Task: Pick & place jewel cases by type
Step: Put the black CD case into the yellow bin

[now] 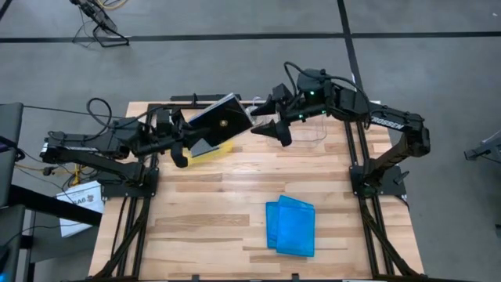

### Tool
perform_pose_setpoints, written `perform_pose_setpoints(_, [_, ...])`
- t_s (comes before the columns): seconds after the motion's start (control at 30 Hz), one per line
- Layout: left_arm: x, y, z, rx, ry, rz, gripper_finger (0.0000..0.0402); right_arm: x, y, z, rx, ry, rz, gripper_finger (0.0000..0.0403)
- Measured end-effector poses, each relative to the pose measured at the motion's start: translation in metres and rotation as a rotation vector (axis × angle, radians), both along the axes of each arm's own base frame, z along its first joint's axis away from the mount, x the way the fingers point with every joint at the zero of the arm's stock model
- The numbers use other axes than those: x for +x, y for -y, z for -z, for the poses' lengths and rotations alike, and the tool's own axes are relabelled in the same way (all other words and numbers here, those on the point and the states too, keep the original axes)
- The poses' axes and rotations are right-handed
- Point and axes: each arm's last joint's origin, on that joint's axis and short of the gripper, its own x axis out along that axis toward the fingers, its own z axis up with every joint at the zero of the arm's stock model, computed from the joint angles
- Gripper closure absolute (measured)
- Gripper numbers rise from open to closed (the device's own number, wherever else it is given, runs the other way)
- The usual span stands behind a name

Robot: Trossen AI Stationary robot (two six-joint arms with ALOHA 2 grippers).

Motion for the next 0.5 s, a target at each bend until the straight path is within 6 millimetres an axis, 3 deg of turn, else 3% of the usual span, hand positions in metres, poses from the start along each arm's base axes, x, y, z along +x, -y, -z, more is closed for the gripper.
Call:
perform_pose_setpoints(0.3, [-0.0014, 0.0018, -0.0097, 0.028, 0.098, 0.063, 0.0382, 0.0020, -0.0024, -0.0050, 0.000, 0.050, 0.007, 0.0096])
perform_pose_setpoints(0.5, [0.0035, 0.0032, -0.0084, 0.039, 0.097, 0.093, 0.0383, 0.0045, -0.0090, -0.0115, -0.012, 0.118, -0.017, 0.0175])
